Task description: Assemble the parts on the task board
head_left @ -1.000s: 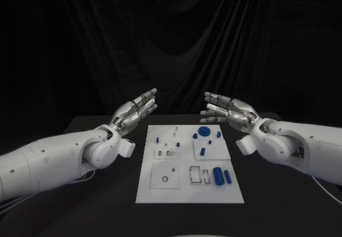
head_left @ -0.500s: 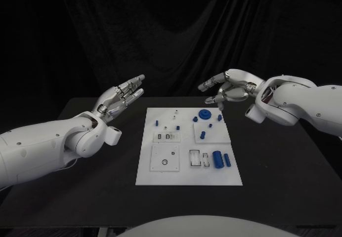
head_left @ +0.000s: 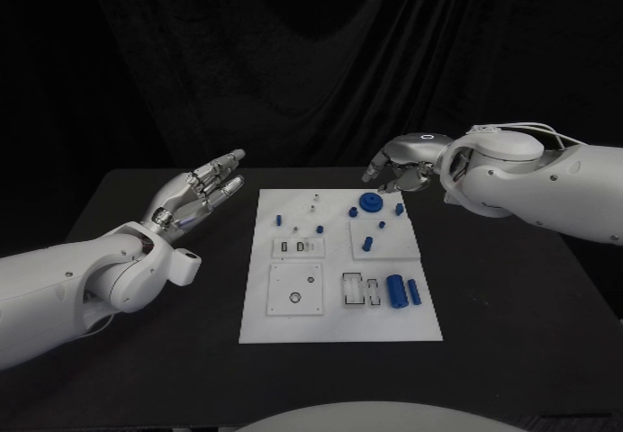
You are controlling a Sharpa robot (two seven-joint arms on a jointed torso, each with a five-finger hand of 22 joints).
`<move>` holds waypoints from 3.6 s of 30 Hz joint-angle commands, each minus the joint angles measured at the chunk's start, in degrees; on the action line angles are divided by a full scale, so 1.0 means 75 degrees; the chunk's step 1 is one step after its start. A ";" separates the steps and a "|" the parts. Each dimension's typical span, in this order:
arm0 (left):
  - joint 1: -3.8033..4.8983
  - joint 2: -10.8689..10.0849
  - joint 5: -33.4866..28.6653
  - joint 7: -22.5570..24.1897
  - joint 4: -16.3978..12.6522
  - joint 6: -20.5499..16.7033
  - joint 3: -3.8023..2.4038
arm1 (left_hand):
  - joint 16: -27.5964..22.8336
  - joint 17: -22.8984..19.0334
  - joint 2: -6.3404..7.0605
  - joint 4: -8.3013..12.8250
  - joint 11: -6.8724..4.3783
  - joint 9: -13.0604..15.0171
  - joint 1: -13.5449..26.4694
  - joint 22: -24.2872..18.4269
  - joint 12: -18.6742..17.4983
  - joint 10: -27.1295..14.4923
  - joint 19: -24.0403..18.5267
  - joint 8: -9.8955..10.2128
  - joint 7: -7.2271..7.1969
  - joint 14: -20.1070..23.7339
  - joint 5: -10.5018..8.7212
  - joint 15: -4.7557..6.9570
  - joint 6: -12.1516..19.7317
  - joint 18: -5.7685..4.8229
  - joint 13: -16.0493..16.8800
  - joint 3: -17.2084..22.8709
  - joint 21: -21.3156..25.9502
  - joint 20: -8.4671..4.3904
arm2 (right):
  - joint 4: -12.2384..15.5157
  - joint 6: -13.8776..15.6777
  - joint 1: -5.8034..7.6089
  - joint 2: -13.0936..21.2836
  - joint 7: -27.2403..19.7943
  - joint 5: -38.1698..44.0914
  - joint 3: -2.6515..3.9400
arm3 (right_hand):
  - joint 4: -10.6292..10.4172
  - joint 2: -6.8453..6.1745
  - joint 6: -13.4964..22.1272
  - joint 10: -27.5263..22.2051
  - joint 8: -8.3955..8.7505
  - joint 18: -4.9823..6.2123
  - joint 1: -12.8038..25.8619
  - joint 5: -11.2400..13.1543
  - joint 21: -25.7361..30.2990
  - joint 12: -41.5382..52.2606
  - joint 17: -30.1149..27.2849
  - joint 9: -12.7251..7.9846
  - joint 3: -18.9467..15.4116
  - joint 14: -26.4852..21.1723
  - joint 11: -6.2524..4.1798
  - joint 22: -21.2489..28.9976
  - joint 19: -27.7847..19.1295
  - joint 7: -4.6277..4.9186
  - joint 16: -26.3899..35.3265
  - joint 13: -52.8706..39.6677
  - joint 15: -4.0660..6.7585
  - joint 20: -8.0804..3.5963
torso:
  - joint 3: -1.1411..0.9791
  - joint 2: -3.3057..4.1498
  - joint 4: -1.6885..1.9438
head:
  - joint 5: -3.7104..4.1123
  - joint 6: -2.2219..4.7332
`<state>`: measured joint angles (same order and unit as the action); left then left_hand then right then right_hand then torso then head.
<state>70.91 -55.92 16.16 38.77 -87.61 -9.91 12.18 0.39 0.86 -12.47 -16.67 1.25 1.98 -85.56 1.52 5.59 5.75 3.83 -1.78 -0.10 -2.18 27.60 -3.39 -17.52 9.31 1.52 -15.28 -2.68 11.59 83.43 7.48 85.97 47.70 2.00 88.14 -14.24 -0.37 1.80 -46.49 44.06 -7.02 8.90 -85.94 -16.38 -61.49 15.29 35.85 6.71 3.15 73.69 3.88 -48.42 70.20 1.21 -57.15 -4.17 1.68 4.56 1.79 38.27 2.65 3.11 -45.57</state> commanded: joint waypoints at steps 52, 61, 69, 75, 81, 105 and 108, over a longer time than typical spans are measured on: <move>0.0021 -0.0275 0.0115 0.1434 -0.0289 0.0067 -0.0005 | 0.0045 0.0001 0.0008 0.0004 0.0193 0.0015 -0.0180 -0.0025 0.0054 -0.0050 -0.0032 -0.0041 -0.0010 -0.0045 -0.0559 -0.0101 -0.0067 0.0147 0.0002 0.0063 -0.0027 0.0082 | -0.0217 -0.0004 -0.0263 -0.0054 0.0341 0.1840 0.0007 | -0.0532 -0.0676 0.0171 0.0443 0.0306 -0.0320 0.0937 0.0009 -0.1062 -0.0129 0.1332 0.0212 0.0605 0.0516 0.0013 -0.1620 0.0427 -0.0189 -0.1101 -0.0216 0.0009 -0.0002 | 0.0282 0.0973 0.0520 | 0.0640 0.0588; 0.0021 -0.0231 0.0115 0.1413 -0.0241 0.0123 -0.0005 | 0.0046 0.0002 0.0005 0.0007 0.0192 0.0014 -0.0183 -0.0023 0.0049 -0.0056 -0.0027 -0.0040 -0.0007 -0.0048 -0.0566 -0.0106 -0.0062 0.0147 0.0001 0.0065 -0.0031 0.0085 | -0.0352 0.0064 -0.0323 -0.0070 0.0272 0.1840 0.0007 | -0.0453 -0.0642 -0.0117 0.0534 0.0180 -0.0343 0.0888 -0.0003 -0.1158 -0.0139 0.1491 0.0342 0.0784 0.0578 0.0000 -0.1800 0.0490 -0.0126 -0.1213 -0.0260 0.0017 -0.0004 | 0.0270 0.0980 0.0495 | 0.0625 0.0564; 0.0021 -0.0204 0.0115 0.1402 -0.0211 0.0163 -0.0005 | 0.0047 0.0003 -0.0001 0.0024 0.0192 0.0016 -0.0210 -0.0023 0.0053 -0.0056 -0.0024 -0.0042 0.0009 -0.0051 -0.0572 -0.0122 -0.0072 0.0146 0.0001 0.0077 -0.0034 0.0095 | -0.0514 0.0275 -0.0434 -0.0160 0.0107 0.1840 0.0007 | -0.0411 -0.0606 -0.0380 0.0726 0.0085 -0.0382 0.0867 -0.0007 -0.1305 -0.0116 0.1677 0.0461 0.0995 0.0648 -0.0004 -0.2041 0.0589 -0.0071 -0.1346 -0.0299 0.0023 -0.0012 | 0.0268 0.0973 0.0495 | 0.0605 0.0533; 0.0020 -0.0179 0.0115 0.1394 -0.0171 0.0196 -0.0004 | 0.0048 0.0004 -0.0012 0.0037 0.0193 0.0018 -0.0241 -0.0021 0.0053 -0.0060 -0.0017 -0.0045 0.0031 -0.0054 -0.0572 -0.0132 -0.0086 0.0146 0.0001 0.0094 -0.0039 0.0104 | -0.0609 0.0535 -0.0501 -0.0205 -0.0053 0.1839 0.0007 | -0.0431 -0.0583 -0.0661 0.1055 0.0001 -0.0406 0.0867 -0.0010 -0.1398 -0.0116 0.1745 0.0577 0.1271 0.0676 -0.0007 -0.2211 0.0643 -0.0033 -0.1399 -0.0303 0.0026 -0.0012 | 0.0268 0.0982 0.0510 | 0.0625 0.0510; 0.0020 -0.0143 0.0115 0.1389 -0.0112 0.0234 -0.0004 | 0.0048 0.0004 -0.0024 0.0047 0.0194 0.0017 -0.0270 -0.0019 0.0051 -0.0065 -0.0012 -0.0044 0.0040 -0.0055 -0.0572 -0.0145 -0.0079 0.0146 0.0000 0.0110 -0.0044 0.0115 | -0.0665 0.0712 -0.0536 -0.0224 -0.0178 0.1839 0.0007 | -0.0498 -0.0637 -0.0757 0.1311 0.0002 -0.0435 0.0916 -0.0006 -0.1503 -0.0179 0.1847 0.0644 0.1470 0.0729 -0.0041 -0.2388 0.0721 -0.0025 -0.1468 -0.0267 0.0048 -0.0028 | 0.0270 0.0989 0.0516 | 0.0643 0.0504; 0.0019 -0.0074 0.0115 0.1349 0.0050 0.0329 -0.0004 | 0.0049 0.0005 -0.0046 0.0064 0.0195 0.0024 -0.0332 -0.0016 0.0048 -0.0075 -0.0002 -0.0051 0.0078 -0.0058 -0.0572 -0.0172 -0.0124 0.0145 -0.0002 0.0146 -0.0053 0.0141 | -0.0790 0.1145 -0.0579 -0.0341 -0.0410 0.1839 0.0008 | -0.0473 -0.0743 -0.2169 0.3043 -0.0839 -0.0513 0.0885 0.0029 -0.1728 -0.0505 0.2016 0.1658 0.1938 0.0860 -0.0453 -0.2894 0.0909 0.0232 -0.1524 -0.0167 0.0337 -0.0299 | 0.0268 0.0988 0.0508 | 0.0598 0.0490; 0.0018 -0.0086 0.0115 0.1345 0.0057 0.0331 -0.0004 | 0.0049 0.0005 -0.0046 0.0064 0.0195 0.0024 -0.0332 -0.0016 0.0048 -0.0075 -0.0002 -0.0051 0.0078 -0.0058 -0.0572 -0.0172 -0.0124 0.0145 -0.0002 0.0146 -0.0053 0.0141 | -0.0772 0.1242 -0.0570 -0.0367 -0.0393 0.1839 0.0009 | -0.0466 -0.0754 -0.2181 0.3134 -0.0877 -0.0533 0.0900 0.0030 -0.1786 -0.0537 0.2070 0.1746 0.1922 0.0887 -0.0451 -0.2981 0.0961 0.0231 -0.1552 -0.0165 0.0340 -0.0305 | 0.0267 0.0990 0.0511 | 0.0587 0.0497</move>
<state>70.92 -56.56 16.83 38.82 -87.14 -8.21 12.20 0.39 0.84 -12.93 -16.19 2.36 2.10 -87.51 1.41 5.71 5.41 3.83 -1.77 0.46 -2.58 23.67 -4.21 -18.07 9.31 1.49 -14.50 -2.86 12.41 77.53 14.39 81.75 45.02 -0.88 101.48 -14.22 -4.09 -4.23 -60.39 67.17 -9.96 5.33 -79.03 -15.96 -74.71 11.59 51.27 13.31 17.55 80.07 0.40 -70.66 77.21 4.70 -68.54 -5.33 4.00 2.36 3.81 45.66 6.42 7.59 -41.93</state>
